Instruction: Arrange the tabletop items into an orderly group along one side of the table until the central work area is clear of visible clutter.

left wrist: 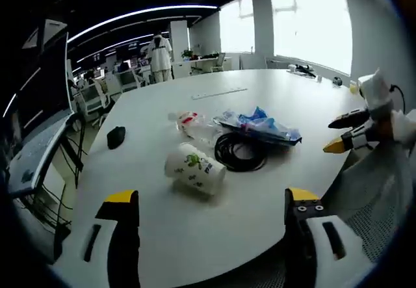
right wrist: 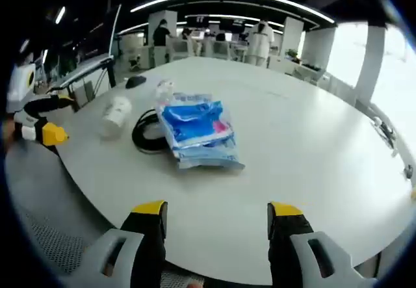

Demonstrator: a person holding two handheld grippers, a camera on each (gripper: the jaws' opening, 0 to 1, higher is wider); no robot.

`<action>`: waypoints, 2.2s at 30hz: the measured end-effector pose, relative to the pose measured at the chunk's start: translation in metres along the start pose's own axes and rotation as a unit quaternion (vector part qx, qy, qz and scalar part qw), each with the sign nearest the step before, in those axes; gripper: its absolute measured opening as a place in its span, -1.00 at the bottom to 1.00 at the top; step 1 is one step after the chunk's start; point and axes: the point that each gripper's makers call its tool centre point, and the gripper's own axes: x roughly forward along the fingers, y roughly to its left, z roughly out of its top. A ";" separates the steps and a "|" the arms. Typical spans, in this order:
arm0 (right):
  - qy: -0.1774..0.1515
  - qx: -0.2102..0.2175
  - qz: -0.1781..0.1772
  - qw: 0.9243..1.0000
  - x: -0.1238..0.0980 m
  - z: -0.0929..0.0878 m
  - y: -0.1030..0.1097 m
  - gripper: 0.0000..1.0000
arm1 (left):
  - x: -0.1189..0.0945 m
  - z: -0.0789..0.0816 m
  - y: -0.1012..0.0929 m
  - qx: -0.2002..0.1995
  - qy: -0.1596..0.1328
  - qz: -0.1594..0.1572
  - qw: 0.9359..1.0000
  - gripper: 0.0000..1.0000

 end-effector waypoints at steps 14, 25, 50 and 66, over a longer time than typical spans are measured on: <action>-0.003 -0.001 -0.005 1.000 0.000 0.000 -0.001 0.23 | 0.002 -0.005 -0.002 0.014 0.011 -0.003 1.000 0.86; 0.000 0.003 -0.001 1.000 0.001 -0.003 -0.001 0.15 | 0.003 -0.007 -0.004 0.019 0.017 -0.006 1.000 0.84; 0.010 0.019 0.002 1.000 0.003 -0.008 -0.001 0.21 | 0.004 -0.010 -0.006 0.011 0.025 -0.014 1.000 0.77; 0.025 0.003 0.024 0.999 0.001 -0.002 0.006 0.21 | 0.003 -0.007 -0.008 0.021 0.015 -0.018 1.000 0.71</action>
